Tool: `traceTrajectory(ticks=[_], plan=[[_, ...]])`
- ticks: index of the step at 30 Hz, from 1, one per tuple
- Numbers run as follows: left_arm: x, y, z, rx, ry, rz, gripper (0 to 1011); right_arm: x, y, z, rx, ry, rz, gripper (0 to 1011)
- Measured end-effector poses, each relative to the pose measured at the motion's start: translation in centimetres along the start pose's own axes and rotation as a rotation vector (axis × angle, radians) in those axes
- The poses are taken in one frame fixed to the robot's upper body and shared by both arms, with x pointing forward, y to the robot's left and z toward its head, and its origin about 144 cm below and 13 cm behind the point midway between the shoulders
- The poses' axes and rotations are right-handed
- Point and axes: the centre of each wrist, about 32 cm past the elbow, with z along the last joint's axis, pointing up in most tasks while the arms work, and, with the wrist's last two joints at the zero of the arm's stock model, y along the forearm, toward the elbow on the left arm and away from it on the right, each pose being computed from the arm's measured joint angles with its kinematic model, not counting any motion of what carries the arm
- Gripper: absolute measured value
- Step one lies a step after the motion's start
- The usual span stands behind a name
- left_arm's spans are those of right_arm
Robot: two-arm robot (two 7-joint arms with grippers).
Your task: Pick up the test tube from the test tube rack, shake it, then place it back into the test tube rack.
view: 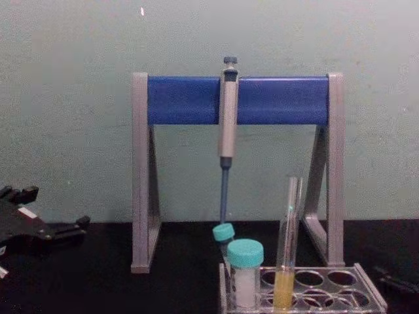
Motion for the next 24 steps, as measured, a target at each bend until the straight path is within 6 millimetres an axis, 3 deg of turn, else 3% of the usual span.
traceTrajectory(ticks=[24], plan=[[0.0,0.0,0.0,0.0,0.0,0.0,1001,-0.59,0.34,-1.04,-0.033,0.002,0.044,1000]])
